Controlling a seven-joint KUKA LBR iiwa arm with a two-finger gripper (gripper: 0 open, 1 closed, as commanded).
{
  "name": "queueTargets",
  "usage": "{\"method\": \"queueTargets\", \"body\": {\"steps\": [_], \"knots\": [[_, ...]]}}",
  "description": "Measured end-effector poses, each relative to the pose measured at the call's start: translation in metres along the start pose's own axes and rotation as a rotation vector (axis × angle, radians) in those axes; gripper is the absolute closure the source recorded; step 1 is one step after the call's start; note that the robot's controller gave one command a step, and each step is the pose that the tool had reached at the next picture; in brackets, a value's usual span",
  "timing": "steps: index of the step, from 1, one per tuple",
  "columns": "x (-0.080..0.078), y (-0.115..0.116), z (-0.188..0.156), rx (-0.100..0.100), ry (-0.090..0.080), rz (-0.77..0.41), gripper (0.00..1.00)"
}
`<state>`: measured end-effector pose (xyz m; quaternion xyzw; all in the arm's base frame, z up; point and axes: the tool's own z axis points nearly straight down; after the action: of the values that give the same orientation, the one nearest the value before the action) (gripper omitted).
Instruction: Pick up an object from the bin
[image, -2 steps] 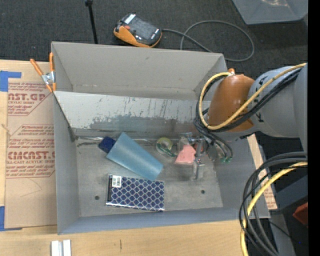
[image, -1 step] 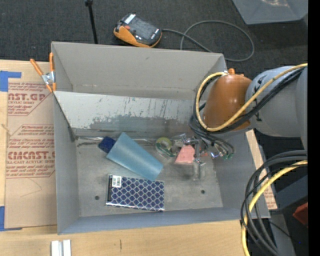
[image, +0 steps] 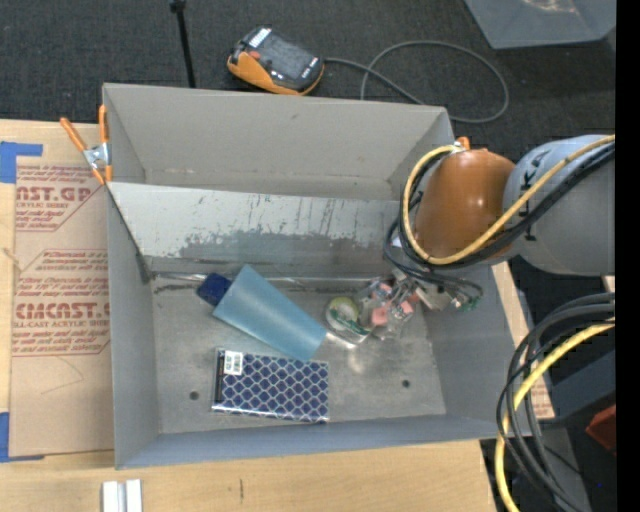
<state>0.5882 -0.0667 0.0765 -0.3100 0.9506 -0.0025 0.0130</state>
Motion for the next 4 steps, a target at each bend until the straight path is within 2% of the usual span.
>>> {"method": "queueTargets", "body": {"steps": [1, 2, 3, 4], "knots": [[0.0041, 0.0029, 0.0059, -0.009, 0.013, -0.002, 0.00], [0.0038, 0.0031, 0.0059, -0.009, 0.013, -0.003, 1.00], [0.0042, 0.0031, 0.0061, -0.009, 0.014, -0.003, 0.00], [0.0039, 0.0032, 0.0059, -0.009, 0.013, -0.003, 1.00]]}}
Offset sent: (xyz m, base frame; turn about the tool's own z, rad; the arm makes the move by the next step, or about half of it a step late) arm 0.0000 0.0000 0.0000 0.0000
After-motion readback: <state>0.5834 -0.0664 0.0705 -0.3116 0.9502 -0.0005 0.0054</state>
